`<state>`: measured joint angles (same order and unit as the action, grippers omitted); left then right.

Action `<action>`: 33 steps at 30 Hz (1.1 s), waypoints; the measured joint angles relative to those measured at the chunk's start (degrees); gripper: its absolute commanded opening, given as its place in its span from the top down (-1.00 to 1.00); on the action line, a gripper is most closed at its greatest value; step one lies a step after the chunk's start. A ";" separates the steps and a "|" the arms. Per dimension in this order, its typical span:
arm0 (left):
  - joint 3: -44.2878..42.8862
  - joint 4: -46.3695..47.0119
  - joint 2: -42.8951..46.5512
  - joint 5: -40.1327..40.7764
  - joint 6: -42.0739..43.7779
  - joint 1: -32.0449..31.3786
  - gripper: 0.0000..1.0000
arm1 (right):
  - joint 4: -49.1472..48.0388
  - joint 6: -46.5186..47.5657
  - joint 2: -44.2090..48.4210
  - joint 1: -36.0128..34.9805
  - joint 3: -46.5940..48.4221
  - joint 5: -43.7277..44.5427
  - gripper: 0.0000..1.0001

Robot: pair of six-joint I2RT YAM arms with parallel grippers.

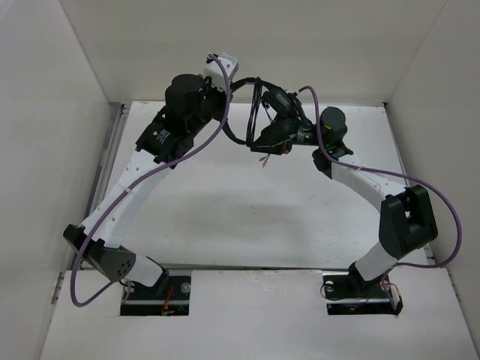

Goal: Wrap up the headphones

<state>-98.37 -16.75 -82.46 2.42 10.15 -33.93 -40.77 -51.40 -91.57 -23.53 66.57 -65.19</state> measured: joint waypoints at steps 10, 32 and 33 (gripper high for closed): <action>-7.26 -0.55 -0.28 2.58 2.38 -1.60 1.00 | -0.24 0.87 0.00 0.50 -0.02 0.11 0.03; -10.84 -0.68 0.33 3.78 5.53 -1.31 1.00 | -2.56 0.46 1.57 4.70 -2.43 -1.66 0.01; -10.38 -0.66 0.35 3.98 5.46 -1.14 1.00 | -2.51 0.52 1.97 4.37 -2.75 -1.68 0.02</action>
<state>-108.75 -17.41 -82.11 6.39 15.62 -35.07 -43.29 -50.87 -89.60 -19.16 63.81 -66.87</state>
